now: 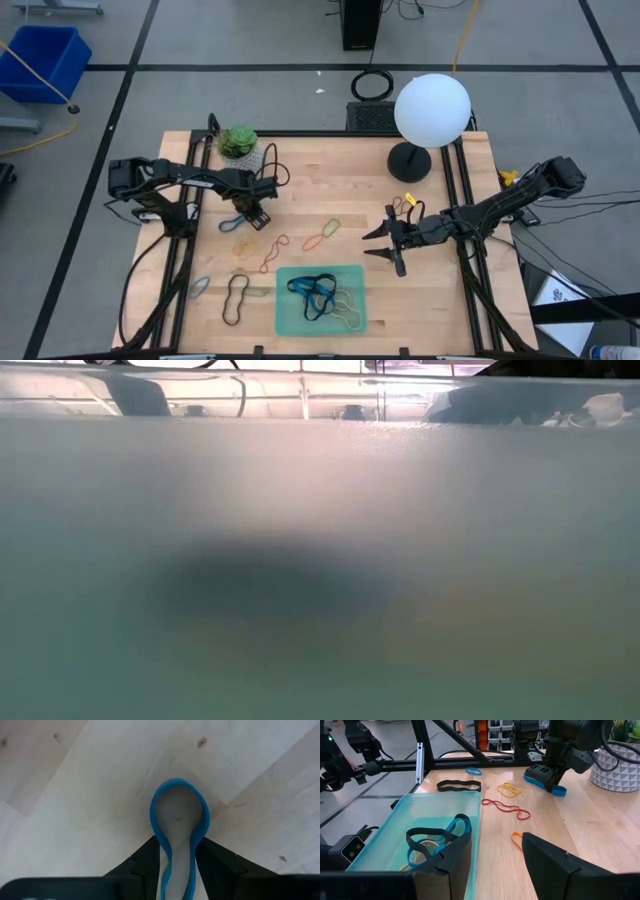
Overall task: Pick and place rubber bands into bin
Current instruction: Put the top large blue rubberband into the green bin, then put the top small green rubberband into the green bin
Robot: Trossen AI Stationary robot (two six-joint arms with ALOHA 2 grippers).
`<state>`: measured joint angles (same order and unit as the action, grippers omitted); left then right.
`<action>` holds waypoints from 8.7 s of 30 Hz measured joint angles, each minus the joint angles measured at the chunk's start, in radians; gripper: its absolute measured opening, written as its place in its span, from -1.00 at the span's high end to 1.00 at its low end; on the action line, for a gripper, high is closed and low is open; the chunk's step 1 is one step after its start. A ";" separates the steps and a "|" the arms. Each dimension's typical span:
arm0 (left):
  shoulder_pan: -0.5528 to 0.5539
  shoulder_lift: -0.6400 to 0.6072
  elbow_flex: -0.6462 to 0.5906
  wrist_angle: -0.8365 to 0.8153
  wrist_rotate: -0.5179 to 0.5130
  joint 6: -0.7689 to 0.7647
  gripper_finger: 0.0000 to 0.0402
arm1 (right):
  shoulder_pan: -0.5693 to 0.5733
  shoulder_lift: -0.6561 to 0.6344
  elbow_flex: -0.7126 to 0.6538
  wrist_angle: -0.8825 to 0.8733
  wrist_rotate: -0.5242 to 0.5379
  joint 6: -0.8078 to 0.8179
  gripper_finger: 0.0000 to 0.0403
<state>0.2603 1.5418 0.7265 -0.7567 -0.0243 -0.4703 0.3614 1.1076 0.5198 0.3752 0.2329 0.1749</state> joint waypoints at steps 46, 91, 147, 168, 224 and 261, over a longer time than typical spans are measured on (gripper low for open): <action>-0.353 -0.038 0.543 -0.271 -0.081 0.198 0.92 | 0.000 0.000 0.001 -0.014 0.001 -0.031 0.15; -0.625 0.404 0.605 0.341 0.226 0.144 0.94 | 0.000 0.000 -0.169 0.250 0.001 -0.011 0.15; -0.563 -0.664 -0.105 0.631 -0.005 0.361 -0.27 | -0.255 0.161 0.184 -0.125 0.002 -0.213 0.28; -0.550 -0.753 -0.300 0.789 -0.084 0.356 -0.27 | -0.437 0.657 0.322 -0.167 -0.133 -0.165 0.29; -0.547 -0.743 -0.300 0.776 -0.088 0.362 -0.27 | -0.344 0.394 0.321 -0.148 -0.205 -0.066 1.00; -0.547 -0.743 -0.300 0.783 -0.091 0.356 -0.27 | 0.124 0.536 0.322 -0.140 0.025 0.049 1.00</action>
<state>-0.2866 0.7986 0.4267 0.0258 -0.1154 -0.1139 0.4853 1.6439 0.8421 0.2347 0.2574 0.2244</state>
